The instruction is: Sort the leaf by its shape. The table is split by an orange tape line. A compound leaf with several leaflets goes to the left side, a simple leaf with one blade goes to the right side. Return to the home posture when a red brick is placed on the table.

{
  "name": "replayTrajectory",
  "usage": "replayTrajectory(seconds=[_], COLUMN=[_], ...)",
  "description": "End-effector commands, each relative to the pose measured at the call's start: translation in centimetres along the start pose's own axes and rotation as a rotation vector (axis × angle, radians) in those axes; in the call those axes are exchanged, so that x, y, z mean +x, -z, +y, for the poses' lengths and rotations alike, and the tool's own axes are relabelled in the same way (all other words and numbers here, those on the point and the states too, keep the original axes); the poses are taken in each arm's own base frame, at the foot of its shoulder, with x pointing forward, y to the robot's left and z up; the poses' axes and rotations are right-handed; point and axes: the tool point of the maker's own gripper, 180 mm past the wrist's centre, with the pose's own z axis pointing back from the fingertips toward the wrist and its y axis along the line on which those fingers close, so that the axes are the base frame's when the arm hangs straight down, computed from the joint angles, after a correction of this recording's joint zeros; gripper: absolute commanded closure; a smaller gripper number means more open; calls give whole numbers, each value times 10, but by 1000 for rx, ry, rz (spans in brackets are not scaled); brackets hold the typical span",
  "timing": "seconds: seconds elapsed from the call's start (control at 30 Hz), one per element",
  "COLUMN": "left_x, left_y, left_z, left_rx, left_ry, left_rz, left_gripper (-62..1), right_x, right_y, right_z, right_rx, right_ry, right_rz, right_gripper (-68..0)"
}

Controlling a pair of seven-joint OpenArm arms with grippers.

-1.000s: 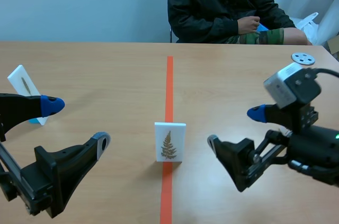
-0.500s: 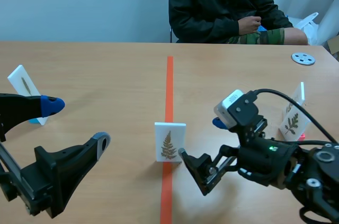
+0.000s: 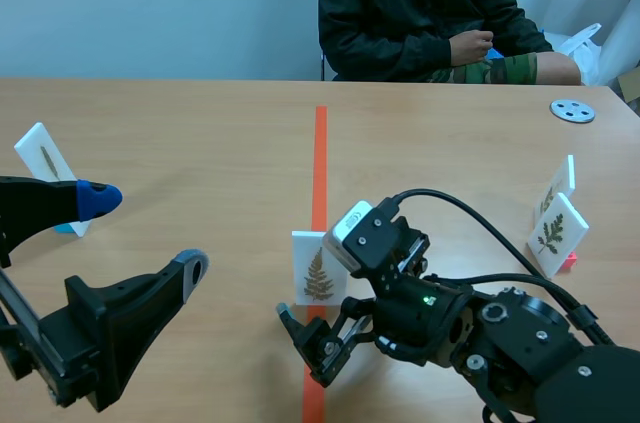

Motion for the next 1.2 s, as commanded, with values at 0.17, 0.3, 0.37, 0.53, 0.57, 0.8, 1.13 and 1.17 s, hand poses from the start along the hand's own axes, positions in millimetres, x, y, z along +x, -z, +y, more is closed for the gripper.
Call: replayTrajectory(seconds=[0.17,0.3,0.37,0.53,0.57,0.8,1.13,1.17], left_x=[7,7,7,7,7,7,7,7], left_y=[0,0,0,0,0,0,0,0], left_z=[0,1,1,0,1,1,1,1], left_rx=[-1,-1,-1,-1,-1,-1,-1,-1], left_ry=[-2,-1,-1,-2,-1,-1,-1,-1], left_rz=[-26,-26,-27,-26,-26,-26,-26,-26], left_gripper=[-623,-623,-623,-623,-623,-623,-623,-623], right_x=[13,10,9,2,1,-3,-2,0], right_y=[12,11,10,6,6,5,2,1], right_z=[2,1,1,3,3,3,-2,-4], right_rx=[11,10,11,14,14,15,8,5], right_ry=[-10,-14,-13,-11,-13,-13,-28,-33], right_rz=[-44,-31,-26,-8,-7,11,11,6], right_gripper=[-516,-454,-422,-339,-322,-189,-19,-19])
